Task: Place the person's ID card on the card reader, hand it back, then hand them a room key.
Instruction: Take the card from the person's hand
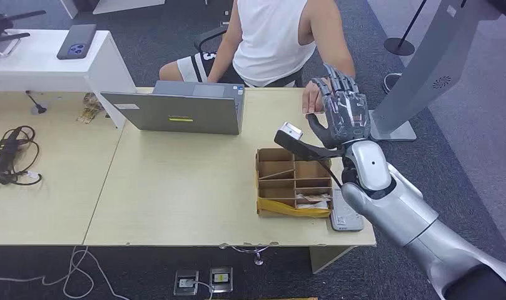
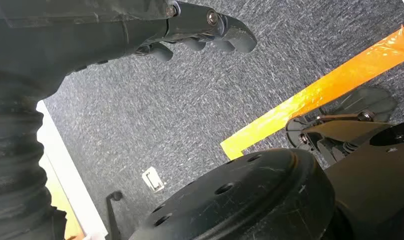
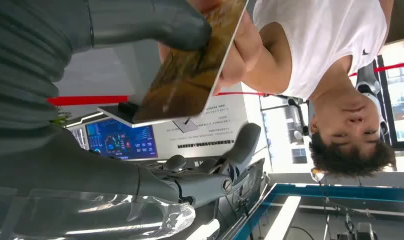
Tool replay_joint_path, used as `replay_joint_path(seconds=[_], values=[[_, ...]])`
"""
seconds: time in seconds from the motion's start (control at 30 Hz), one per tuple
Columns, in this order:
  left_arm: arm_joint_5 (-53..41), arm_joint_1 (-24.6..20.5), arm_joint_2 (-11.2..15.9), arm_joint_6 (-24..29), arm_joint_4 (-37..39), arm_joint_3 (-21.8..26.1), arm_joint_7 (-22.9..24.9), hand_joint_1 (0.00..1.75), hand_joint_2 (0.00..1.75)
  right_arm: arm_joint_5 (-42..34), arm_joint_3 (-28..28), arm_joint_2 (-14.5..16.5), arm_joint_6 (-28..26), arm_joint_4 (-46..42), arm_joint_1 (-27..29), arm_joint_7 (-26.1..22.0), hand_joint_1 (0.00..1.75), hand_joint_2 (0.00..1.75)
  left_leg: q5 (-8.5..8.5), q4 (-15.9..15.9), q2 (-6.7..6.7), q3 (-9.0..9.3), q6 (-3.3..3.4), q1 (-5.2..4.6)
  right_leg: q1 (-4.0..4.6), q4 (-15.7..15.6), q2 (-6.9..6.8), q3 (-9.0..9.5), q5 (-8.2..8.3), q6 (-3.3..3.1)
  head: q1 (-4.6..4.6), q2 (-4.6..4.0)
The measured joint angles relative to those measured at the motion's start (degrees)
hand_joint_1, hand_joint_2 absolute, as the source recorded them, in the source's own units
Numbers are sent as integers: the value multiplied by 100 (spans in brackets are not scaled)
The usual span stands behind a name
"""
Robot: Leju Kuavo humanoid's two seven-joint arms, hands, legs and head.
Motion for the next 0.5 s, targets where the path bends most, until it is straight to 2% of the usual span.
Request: replay_joint_path(seconds=[0.5], values=[[2,0,-5,0,0,2,-2,0,175,-141,83,197,-11,317,-107,-42,175,175,0,0,0,0,0,0,0,-1,0,-2,0,0,0,0]])
